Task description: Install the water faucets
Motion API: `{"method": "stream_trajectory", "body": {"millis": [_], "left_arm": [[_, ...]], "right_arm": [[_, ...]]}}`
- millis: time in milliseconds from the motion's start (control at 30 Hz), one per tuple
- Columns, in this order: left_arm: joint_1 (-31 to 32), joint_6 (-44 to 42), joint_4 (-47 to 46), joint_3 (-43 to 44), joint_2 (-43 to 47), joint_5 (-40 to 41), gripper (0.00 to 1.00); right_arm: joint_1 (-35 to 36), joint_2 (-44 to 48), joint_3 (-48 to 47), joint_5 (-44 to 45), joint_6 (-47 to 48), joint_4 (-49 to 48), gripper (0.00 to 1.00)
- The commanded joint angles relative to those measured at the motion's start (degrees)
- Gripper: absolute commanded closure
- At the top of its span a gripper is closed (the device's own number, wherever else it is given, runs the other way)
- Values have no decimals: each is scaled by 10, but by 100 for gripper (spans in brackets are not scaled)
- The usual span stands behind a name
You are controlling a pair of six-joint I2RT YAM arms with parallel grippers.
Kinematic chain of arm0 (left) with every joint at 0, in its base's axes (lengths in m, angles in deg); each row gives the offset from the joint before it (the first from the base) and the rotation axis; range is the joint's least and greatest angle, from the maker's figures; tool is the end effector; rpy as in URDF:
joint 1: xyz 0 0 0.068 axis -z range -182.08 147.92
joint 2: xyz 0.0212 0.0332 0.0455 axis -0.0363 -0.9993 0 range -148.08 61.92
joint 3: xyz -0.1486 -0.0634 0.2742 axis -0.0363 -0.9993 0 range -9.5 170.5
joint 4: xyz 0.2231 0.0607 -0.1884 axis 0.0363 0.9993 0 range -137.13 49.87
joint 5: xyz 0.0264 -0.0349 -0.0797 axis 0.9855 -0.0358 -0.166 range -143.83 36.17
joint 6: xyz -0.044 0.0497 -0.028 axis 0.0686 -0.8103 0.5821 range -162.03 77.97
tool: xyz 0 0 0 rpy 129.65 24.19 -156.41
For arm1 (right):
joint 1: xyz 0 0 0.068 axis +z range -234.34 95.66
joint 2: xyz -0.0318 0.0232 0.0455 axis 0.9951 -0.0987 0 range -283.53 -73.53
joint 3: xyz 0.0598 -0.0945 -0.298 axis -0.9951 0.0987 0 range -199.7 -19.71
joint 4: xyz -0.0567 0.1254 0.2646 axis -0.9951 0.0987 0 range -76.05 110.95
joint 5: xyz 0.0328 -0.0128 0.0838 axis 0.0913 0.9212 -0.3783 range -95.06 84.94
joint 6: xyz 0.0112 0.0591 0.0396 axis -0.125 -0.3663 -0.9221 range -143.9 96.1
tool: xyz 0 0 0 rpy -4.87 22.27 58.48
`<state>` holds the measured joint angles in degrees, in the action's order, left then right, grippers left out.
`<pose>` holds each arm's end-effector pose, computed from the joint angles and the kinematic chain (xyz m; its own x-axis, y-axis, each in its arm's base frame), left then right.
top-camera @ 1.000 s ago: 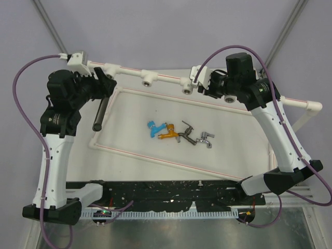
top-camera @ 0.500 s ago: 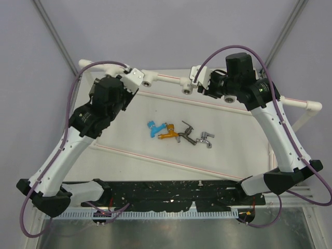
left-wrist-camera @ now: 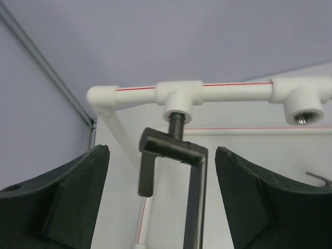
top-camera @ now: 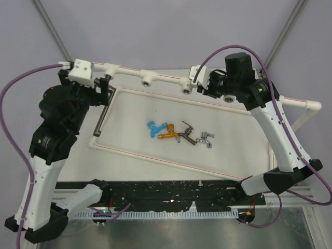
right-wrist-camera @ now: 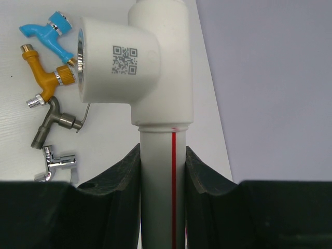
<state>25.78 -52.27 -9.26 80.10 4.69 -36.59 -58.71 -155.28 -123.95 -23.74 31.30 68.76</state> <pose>0.1761 -0.0731 0.5650 -0.0504 0.2186 -0.9745 0.1977 0.9586 0.2048 0.2848 0.1577 0.5154 0.2617 -0.7372 -0.6229 -0.7689 0.2308 -0.5963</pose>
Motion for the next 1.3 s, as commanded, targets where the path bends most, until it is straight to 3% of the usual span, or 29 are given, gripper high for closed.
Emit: {"method": "stream_trajectory", "body": {"millis": [0, 200, 400, 567, 700, 800, 967, 1133, 1267], "left_arm": [[-114, 150, -20, 14, 14, -80, 13], [-228, 239, -10, 12, -17, -213, 10], [-261, 283, -19, 12, -61, -296, 12], [-261, 271, -11, 20, -83, -315, 26], [-247, 235, -7, 15, -82, -331, 47], [-205, 173, -5, 11, -72, -293, 65], [-85, 20, 7, 0, -73, -178, 76], [38, -93, 16, -36, -106, -27, 75], [64, -80, 31, -64, -142, 10, 65]], "right_arm": [[15, -15, 8, -69, -21, -12, 95], [14, -15, 7, -70, -20, -12, 95], [14, -16, 9, -70, -20, -12, 95], [15, -16, 10, -70, -19, -12, 95], [14, -16, 12, -70, -19, -12, 95], [16, -17, 11, -72, -21, -14, 95], [15, -17, 9, -72, -22, -13, 95], [15, -20, 5, -72, -24, -13, 95], [15, -21, 6, -71, -24, -13, 95]]}}
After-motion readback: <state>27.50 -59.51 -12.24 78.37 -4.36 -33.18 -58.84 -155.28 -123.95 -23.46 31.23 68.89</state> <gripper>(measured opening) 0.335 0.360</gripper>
